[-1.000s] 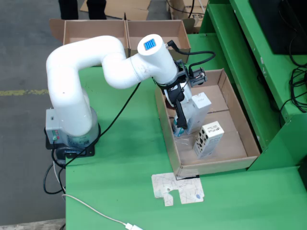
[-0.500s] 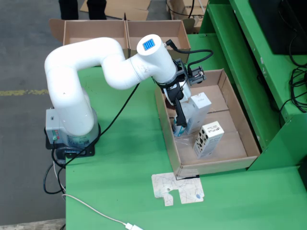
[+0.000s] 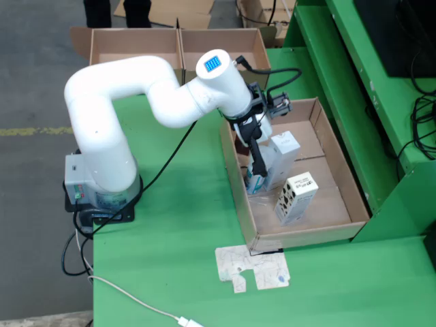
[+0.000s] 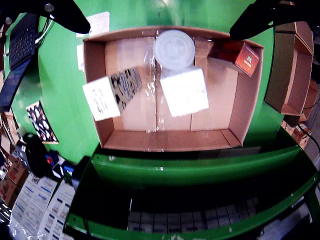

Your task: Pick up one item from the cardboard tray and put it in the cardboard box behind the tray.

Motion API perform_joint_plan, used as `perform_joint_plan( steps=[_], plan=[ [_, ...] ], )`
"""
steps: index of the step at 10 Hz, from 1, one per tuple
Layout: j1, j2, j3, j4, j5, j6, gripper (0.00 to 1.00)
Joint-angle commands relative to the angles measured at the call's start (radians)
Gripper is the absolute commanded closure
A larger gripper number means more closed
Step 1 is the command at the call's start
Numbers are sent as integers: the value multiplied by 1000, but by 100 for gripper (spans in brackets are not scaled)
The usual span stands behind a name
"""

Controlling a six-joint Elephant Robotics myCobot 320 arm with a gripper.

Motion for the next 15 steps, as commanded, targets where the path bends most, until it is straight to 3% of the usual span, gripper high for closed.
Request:
perform_joint_plan(
  steps=[1, 7, 12, 15],
  plan=[
    [26, 6, 20, 43, -12, 17, 0],
    [41, -11, -30, 94, -13, 34, 0],
    [-8, -221, 49, 217, 24, 1, 0],
    [-18, -255, 44, 259, 26, -2, 0]
  ],
)
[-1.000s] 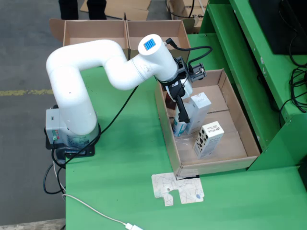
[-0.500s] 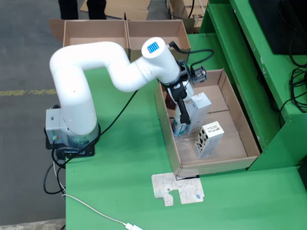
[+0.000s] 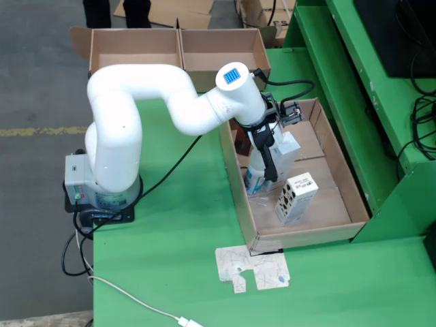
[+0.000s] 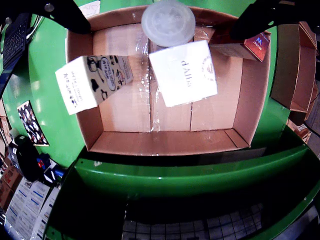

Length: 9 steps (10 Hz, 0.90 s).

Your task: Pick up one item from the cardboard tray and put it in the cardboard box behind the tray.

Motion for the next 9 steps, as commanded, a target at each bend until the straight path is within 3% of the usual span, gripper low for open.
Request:
perform_joint_plan(
  steps=[1, 9],
  plan=[
    [-16, 6, 9, 47, 6, -5, 0],
    [99, 119, -26, -44, -82, 41, 0]
  ],
)
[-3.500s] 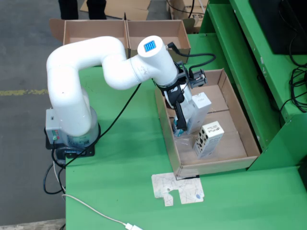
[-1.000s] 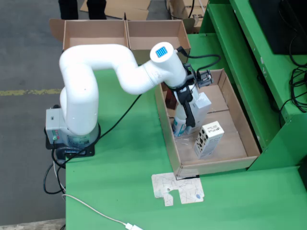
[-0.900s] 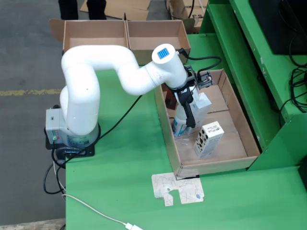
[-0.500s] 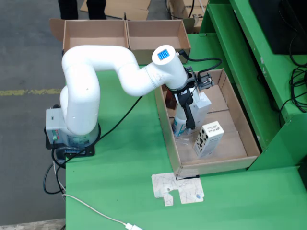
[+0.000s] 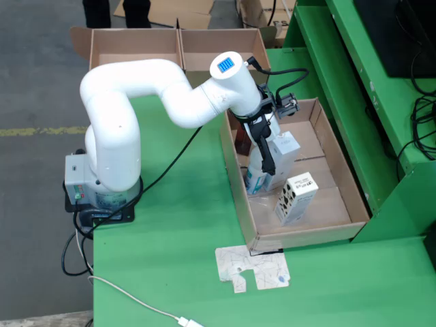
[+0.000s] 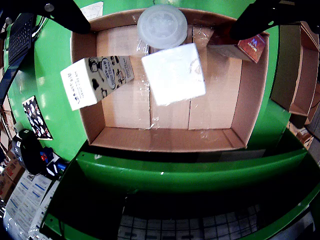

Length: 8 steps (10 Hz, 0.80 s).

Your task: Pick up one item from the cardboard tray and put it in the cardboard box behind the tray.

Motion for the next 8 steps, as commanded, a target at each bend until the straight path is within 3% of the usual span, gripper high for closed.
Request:
perform_joint_plan(
  steps=[1, 8],
  plan=[
    [31, 57, -28, 19, -20, 17, 0],
    [79, 85, -69, -6, -47, 51, 0]
  ],
)
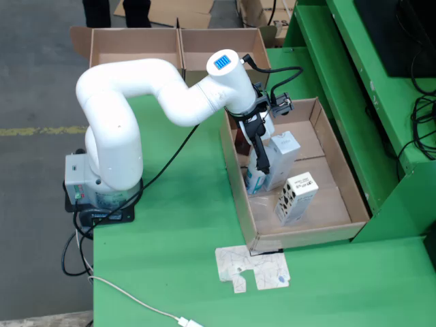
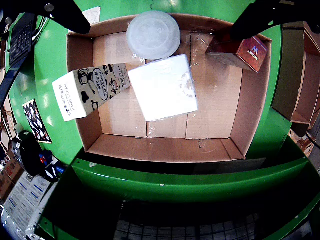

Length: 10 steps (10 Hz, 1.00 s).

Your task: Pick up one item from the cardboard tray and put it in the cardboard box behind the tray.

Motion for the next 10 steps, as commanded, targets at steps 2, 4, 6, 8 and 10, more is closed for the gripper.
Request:
perform_joint_plan(
  steps=[2, 4, 6, 8, 10],
  plan=[
    [28, 65, -10, -15, -16, 24, 0],
    [26, 73, -10, -27, -16, 24, 0],
    [41, 95, -27, -39, -23, 35, 0],
    [57, 138, -68, -49, -27, 47, 0],
    [58, 139, -86, -36, -23, 48, 0]
  ],
)
